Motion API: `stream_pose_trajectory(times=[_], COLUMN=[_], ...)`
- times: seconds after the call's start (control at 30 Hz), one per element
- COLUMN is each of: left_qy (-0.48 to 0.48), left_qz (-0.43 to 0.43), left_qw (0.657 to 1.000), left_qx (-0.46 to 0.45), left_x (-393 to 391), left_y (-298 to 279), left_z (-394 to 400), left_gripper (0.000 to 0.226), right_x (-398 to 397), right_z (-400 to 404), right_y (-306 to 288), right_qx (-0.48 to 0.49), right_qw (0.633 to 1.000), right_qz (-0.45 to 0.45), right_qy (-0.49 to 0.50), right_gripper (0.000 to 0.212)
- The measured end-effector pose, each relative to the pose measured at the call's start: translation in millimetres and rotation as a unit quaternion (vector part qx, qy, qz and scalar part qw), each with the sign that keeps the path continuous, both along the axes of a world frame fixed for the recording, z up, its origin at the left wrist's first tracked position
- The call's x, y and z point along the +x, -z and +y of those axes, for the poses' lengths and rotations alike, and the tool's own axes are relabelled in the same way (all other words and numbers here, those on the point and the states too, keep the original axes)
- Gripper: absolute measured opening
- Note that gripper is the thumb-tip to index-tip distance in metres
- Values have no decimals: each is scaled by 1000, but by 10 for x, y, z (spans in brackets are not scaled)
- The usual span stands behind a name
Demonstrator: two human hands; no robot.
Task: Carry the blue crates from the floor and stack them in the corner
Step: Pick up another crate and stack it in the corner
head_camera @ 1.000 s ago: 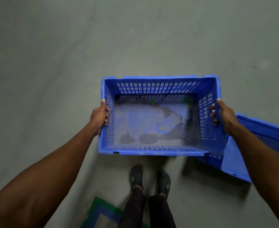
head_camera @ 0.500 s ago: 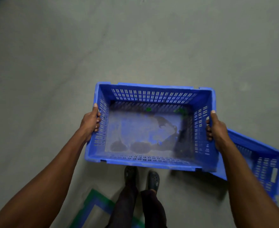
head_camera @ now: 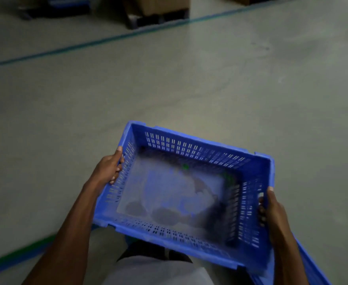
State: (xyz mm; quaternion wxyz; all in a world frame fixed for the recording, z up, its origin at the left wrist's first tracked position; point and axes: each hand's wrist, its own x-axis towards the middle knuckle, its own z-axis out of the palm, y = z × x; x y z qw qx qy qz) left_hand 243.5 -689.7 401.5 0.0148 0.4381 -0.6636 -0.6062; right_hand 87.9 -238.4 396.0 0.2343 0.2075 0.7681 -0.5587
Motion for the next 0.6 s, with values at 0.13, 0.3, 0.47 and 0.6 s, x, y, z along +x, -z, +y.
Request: stream_pose_trajectory(times=[0.13,0.3,0.47,0.6], left_qy=[-111,-275,-423,-535], left_qz=[11,26,36,37], left_qw=[994,961,905,844], left_qx=[-15,-28,-10,-8], left_x=[1267,2836,4447,5776], left_y=[-243,-309,-220,-210], left_z=[-35,16,126,274], left_gripper=[52,52,52,51], right_x=[289,756,1581,2593], right_z=[-451,-1353,-2526,-3493], right_y=[-186,-426,-580,-482], right_qx=[-29,-33,-48,-42], right_qw=[993,960,909,867], right_qz=[-8,10,25,16], right_qy=[-112,-277,-414,-496], right_gripper=[54,55,67,50])
